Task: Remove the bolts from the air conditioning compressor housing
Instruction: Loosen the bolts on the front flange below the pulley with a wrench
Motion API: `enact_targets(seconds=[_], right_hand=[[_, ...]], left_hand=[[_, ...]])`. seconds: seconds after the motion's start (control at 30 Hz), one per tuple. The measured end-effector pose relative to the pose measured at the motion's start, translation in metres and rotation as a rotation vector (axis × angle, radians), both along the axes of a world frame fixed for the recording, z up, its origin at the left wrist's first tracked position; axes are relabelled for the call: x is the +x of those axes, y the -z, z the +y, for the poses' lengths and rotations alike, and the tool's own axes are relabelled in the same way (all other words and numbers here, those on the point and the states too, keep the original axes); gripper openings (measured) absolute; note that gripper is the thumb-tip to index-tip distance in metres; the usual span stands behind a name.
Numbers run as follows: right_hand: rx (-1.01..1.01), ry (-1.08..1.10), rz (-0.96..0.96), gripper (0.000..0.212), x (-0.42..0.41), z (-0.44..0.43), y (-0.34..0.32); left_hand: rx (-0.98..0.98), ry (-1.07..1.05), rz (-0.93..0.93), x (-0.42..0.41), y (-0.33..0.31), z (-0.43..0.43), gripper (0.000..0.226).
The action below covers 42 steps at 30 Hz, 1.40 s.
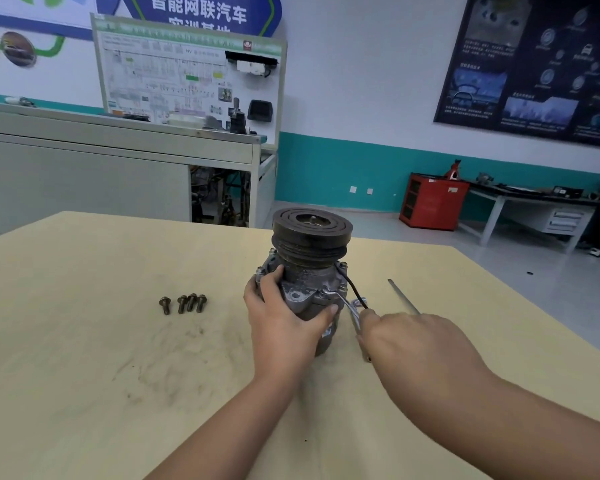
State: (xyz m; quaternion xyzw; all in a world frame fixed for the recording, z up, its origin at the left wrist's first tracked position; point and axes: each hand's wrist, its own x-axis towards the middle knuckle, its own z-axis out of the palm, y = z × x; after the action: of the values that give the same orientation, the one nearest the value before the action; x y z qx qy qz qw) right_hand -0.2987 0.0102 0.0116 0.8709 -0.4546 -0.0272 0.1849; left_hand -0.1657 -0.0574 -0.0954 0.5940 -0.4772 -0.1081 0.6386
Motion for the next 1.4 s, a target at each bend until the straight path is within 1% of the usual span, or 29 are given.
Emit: enact_targets(seconds=[0.07,0.1,0.13,0.2,0.27,0.33,0.43,0.5,0.57,0.63,0.73,0.87,0.93,1.03,1.17,1.23,1.27,1.33,1.4], right_hand=[[0.034,0.041,-0.125,0.005,-0.007,-0.001,-0.001],[0.017,0.064,-0.217,0.007,-0.011,-0.004,0.0],[0.066,0.094,-0.291,0.01,-0.014,-0.007,0.001],[0.243,0.184,-0.37,0.018,-0.017,-0.013,-0.006],[0.442,0.234,-0.507,0.015,-0.021,-0.02,-0.009],[0.581,0.252,-0.616,0.014,-0.023,-0.024,-0.005],[0.629,0.242,-0.692,0.024,-0.024,-0.028,0.001],[0.658,0.265,-0.826,0.027,-0.024,-0.031,0.0],[0.763,0.306,-0.965,0.027,-0.025,-0.034,-0.002],[0.866,0.306,-1.016,0.03,-0.025,-0.037,-0.006],[0.898,0.312,-0.975,0.034,-0.026,-0.044,-0.011],[0.898,0.353,-0.86,0.037,-0.027,-0.05,-0.019],[0.763,0.333,-0.73,0.041,-0.023,-0.049,-0.017],[0.448,0.287,-0.476,0.039,-0.014,-0.044,-0.015],[0.21,0.267,-0.205,0.032,-0.003,-0.034,-0.016],[0.122,0.227,-0.079,0.028,0.0,-0.028,-0.013],[0.1,0.203,-0.037,0.023,0.0,-0.026,-0.01],[0.09,0.167,0.02,0.014,0.0,-0.023,-0.005],[0.09,0.15,0.069,0.013,0.0,-0.023,-0.004]], left_hand=[[-0.006,-0.002,-0.01,0.0,0.002,-0.001,0.088],[-0.009,-0.003,-0.012,0.0,0.003,-0.002,0.088],[-0.012,-0.004,-0.014,0.0,0.003,-0.002,0.088],[-0.014,-0.01,-0.018,0.0,0.004,-0.002,0.089],[-0.011,-0.016,-0.024,0.001,0.004,-0.003,0.089],[-0.027,-0.014,-0.027,0.001,0.006,-0.003,0.088],[-0.051,-0.013,-0.034,0.001,0.009,-0.004,0.09],[-0.044,-0.019,-0.053,0.001,0.011,-0.004,0.092],[-0.042,-0.023,-0.058,0.001,0.012,-0.005,0.093],[-0.049,-0.025,-0.054,0.001,0.012,-0.005,0.092],[-0.056,-0.027,-0.052,0.001,0.012,-0.006,0.092],[-0.068,-0.022,-0.041,0.0,0.012,-0.007,0.094],[-0.08,-0.018,-0.028,-0.001,0.012,-0.007,0.095],[-0.097,-0.018,-0.019,-0.002,0.012,-0.009,0.095],[-0.118,-0.001,-0.036,-0.001,0.013,-0.011,0.093],[-0.133,-0.007,-0.054,0.0,0.014,-0.012,0.093],[-0.139,-0.021,-0.065,0.001,0.015,-0.013,0.093],[-0.138,-0.034,-0.078,0.006,0.016,-0.014,0.092],[-0.121,-0.008,-0.083,0.012,0.015,-0.014,0.09]])
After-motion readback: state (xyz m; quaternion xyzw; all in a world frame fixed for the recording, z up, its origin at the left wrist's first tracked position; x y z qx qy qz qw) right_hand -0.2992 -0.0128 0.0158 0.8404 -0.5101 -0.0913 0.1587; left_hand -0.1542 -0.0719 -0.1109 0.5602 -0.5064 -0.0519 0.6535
